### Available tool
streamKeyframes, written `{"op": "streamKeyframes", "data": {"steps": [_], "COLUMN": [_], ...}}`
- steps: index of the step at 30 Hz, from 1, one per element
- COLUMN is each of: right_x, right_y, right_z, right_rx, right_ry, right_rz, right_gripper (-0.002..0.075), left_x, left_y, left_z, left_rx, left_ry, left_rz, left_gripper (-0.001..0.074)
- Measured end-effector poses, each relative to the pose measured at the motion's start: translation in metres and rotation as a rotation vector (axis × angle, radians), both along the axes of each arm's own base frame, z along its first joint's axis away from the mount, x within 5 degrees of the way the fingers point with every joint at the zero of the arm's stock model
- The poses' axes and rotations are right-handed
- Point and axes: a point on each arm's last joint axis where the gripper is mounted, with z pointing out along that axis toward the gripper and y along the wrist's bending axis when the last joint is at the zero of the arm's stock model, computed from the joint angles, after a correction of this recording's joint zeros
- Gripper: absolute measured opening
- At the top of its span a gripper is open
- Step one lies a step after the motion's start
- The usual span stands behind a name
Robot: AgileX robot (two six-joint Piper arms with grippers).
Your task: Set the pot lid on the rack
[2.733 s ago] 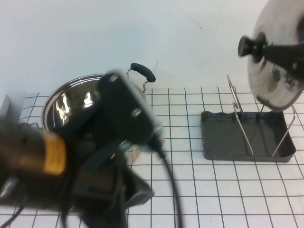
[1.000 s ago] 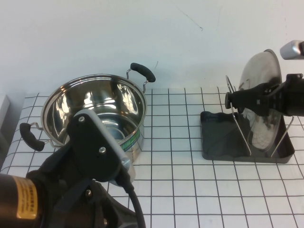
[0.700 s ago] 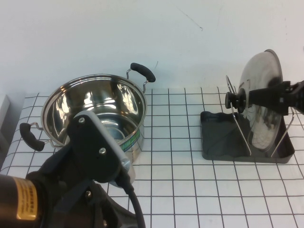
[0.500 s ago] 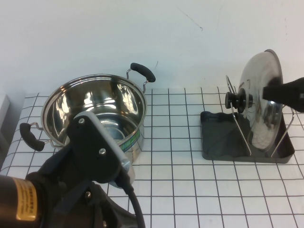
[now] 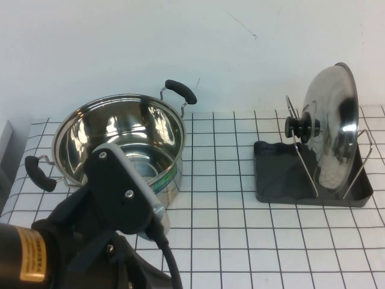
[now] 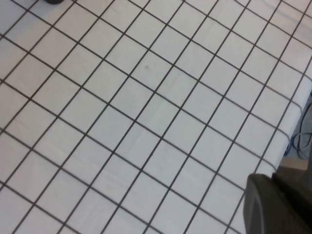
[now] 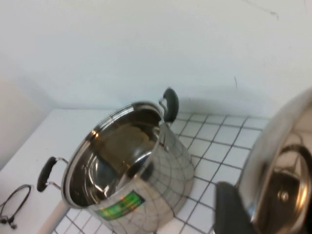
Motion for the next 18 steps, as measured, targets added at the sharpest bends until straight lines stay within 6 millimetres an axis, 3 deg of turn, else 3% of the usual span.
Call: {"op": "streamKeyframes", "data": {"steps": [4,6,12,18], "right_x": [-0.004,-0.010,-0.039,-0.088], "right_y": [0.002,0.009,0.046,0.083], "right_z": [0.034,0.056,0.114,0.134], "right_rx": [-0.024,-0.063,-0.280,-0.637], "right_ry": [-0.066,-0.127,-0.255,-0.282], "right_rz": [0.003,0.028,0.183,0.311], "right_gripper": [0.0121,0.0054,0.0010,0.0007], "left_x": [0.003,0.007,0.017,0.005], "left_y": [0.007,0.015,0.046,0.075], "left_z": [-0.004,-0.008,-0.004,0.031], "left_rx": [0.097,0.186,0.352,0.066], "left_ry": [-0.039,-0.052,-0.159,-0.329], "left_rz": [0.011,0.058,0.327,0.554], "left_gripper": [-0.0001,-0.0001,-0.0001,-0.0001]}}
